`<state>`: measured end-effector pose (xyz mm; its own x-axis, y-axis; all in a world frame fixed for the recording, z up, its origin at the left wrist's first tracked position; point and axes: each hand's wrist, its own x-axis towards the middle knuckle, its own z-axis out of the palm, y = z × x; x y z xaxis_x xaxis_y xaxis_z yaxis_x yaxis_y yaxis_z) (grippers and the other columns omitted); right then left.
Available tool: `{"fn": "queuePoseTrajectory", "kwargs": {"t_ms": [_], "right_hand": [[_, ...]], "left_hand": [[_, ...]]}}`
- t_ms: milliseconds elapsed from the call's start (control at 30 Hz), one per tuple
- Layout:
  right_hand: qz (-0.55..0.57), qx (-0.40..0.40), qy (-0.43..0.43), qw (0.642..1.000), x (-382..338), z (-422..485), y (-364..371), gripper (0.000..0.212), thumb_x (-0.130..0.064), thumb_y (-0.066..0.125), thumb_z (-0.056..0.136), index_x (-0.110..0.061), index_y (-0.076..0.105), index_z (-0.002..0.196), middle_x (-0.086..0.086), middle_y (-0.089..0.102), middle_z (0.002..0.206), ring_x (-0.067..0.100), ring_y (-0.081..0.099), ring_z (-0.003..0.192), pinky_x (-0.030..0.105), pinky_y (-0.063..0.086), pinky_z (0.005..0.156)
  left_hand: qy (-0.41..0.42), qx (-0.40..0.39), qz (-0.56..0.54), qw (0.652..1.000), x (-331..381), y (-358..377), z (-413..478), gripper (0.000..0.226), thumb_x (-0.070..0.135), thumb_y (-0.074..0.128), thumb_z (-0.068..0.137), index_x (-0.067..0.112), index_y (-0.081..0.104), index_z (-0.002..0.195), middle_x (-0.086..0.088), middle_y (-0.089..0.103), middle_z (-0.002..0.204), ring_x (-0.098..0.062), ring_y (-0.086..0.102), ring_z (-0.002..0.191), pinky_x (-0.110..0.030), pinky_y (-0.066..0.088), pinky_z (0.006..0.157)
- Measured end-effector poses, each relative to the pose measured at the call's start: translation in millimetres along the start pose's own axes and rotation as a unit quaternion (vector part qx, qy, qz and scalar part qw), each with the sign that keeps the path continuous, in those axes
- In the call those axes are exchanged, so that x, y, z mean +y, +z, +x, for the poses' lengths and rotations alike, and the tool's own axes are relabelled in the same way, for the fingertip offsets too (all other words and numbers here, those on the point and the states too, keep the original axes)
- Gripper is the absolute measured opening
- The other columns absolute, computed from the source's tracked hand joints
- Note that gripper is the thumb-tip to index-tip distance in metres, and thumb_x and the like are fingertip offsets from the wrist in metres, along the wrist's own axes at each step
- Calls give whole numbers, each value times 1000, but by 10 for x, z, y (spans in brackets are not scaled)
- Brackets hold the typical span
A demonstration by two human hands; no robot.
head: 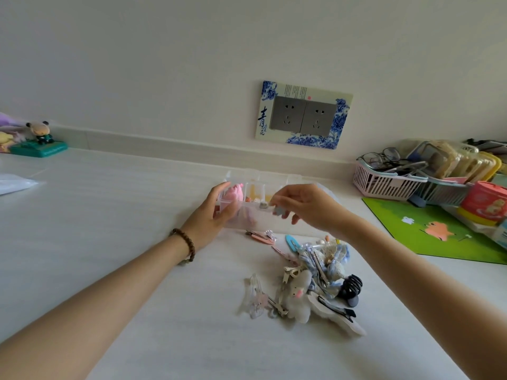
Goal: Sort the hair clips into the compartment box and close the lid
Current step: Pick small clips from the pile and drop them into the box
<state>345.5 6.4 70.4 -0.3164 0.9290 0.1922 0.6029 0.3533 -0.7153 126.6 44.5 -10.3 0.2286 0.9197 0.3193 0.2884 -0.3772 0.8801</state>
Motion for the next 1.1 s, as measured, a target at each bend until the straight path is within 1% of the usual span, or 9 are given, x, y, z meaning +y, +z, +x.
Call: {"fn": "queuePoseTrajectory", "kwargs": {"t_ms": [67, 233, 400, 533, 633, 700, 767, 900, 1100], "right_hand": [[-3, 31, 19, 999, -45, 158, -38, 14, -21, 59, 89, -13, 70, 91, -1, 67, 73, 8, 57, 57, 16, 50, 53], [3, 41, 49, 998, -134, 581, -29, 18, -26, 68, 83, -8, 69, 82, 0, 64, 65, 3, 52, 43, 12, 47, 48], [-68, 18, 38, 997, -140, 865, 49, 16, -26, 70, 81, -10, 71, 80, 4, 70, 73, 3, 51, 50, 8, 41, 43], [-119, -37, 17, 992, -114, 898, 86, 20, -21, 69, 82, -8, 68, 98, 9, 71, 98, 9, 62, 71, 18, 52, 66], [-165, 36, -31, 985, -116, 792, 52, 20, -19, 63, 86, -11, 66, 104, 4, 67, 111, 4, 55, 75, 24, 45, 76], [-143, 67, -56, 986, -168, 624, 32, 15, -18, 62, 87, -14, 66, 101, -2, 68, 104, 12, 59, 77, 27, 49, 74], [-109, -1, -84, 991, -215, 382, 24, 14, -18, 63, 86, -17, 66, 99, -9, 67, 92, 11, 64, 79, 26, 54, 75], [-58, -251, -53, 965, -249, -168, 125, 18, -33, 70, 80, -26, 68, 98, -15, 69, 91, 2, 63, 79, 16, 50, 73], [-79, -278, -16, 957, -170, -468, 284, 29, -40, 77, 70, -42, 65, 97, -22, 54, 84, -7, 48, 62, 11, 44, 64]], "left_hand": [[1, -1, 2, 1000, 2, 3, -1, 53, 66, 44, 77, 51, 29, 126, 8, 50, 127, -8, 54, 107, -7, 36, 71], [8, 10, -8, 1000, 10, 18, -2, 59, 57, 45, 78, 37, 30, 132, 9, 51, 124, -8, 55, 109, -4, 37, 74], [5, 7, -18, 1000, 57, 11, -26, 51, 62, 45, 75, 49, 30, 122, 33, 43, 117, 5, 52, 107, -4, 39, 77], [1, 2, -8, 1000, 32, -1, -18, 59, 59, 44, 78, 40, 29, 132, 19, 42, 129, -4, 50, 114, -12, 37, 87], [5, -2, -3, 1000, 34, -3, -22, 48, 61, 44, 77, 50, 31, 122, 31, 44, 119, 8, 50, 108, 0, 36, 77], [5, 3, -3, 1000, 36, -6, -23, 46, 61, 45, 77, 52, 31, 120, 27, 47, 119, 8, 52, 105, -1, 38, 77], [9, 7, -4, 1000, 25, -1, -7, 54, 59, 46, 77, 42, 33, 127, 15, 50, 125, -2, 55, 108, -11, 40, 84], [12, 13, -6, 1000, 26, 15, -3, 60, 56, 46, 79, 34, 32, 133, 5, 53, 127, -10, 55, 111, -19, 39, 87], [4, 13, 16, 1000, 19, 6, -4, 56, 51, 45, 85, 32, 30, 136, 4, 50, 130, -11, 54, 111, -19, 38, 84]]}}
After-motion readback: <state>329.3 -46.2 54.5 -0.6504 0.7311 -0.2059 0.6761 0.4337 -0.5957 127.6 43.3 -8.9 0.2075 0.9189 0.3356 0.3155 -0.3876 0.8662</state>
